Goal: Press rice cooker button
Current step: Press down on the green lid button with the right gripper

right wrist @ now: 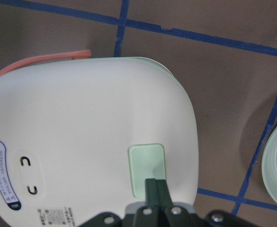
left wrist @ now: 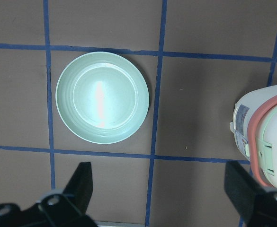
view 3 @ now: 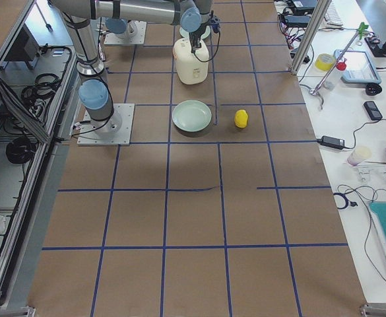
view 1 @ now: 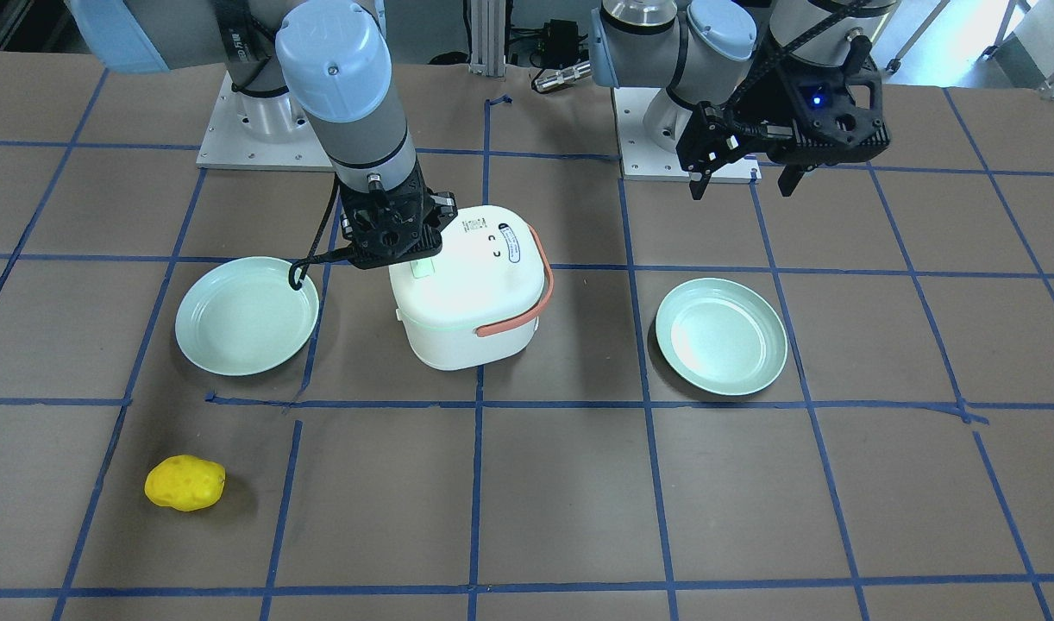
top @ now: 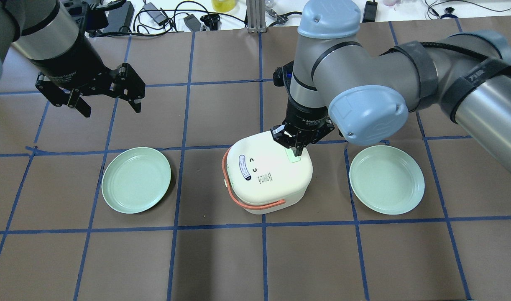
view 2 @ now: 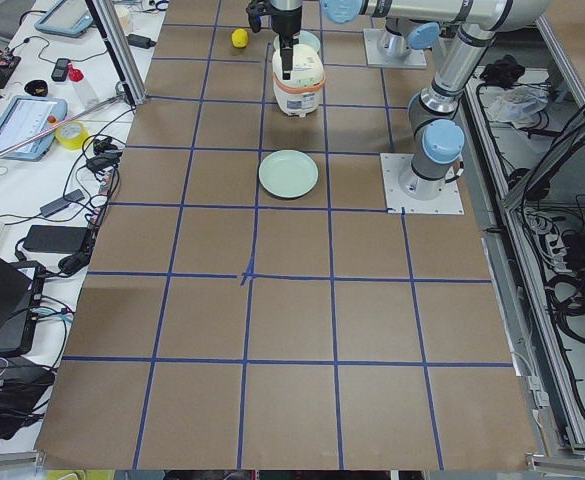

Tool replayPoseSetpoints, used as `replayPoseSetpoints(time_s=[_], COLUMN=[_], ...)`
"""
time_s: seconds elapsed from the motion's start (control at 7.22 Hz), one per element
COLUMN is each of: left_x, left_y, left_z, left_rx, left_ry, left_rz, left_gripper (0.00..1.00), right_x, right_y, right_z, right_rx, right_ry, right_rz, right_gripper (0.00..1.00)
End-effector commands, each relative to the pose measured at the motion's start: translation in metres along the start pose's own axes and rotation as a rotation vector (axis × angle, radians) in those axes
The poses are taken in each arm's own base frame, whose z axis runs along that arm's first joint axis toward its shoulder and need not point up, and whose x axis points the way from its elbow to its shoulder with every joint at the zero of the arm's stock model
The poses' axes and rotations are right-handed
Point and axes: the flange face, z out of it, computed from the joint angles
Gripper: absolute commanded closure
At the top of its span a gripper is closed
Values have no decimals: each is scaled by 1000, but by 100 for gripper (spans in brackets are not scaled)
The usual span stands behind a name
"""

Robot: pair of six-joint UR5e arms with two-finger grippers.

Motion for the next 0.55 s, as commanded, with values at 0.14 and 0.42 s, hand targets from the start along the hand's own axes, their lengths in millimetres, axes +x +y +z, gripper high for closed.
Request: replayPoseSetpoints(time_s=[0.14,0.42], left_x=[0,0], left_y=[0,0], left_z=[0,0], left_rx=[0,0], left_ry=[0,0], left_rz=[0,0], left_gripper=[0,0], right_x=[-3,-2], right_y=[-2,-6], right_z=[2,9], right_rx=[7,1], right_ry=[-27,-28], right_rz=[-2,0], right_gripper=[100,100])
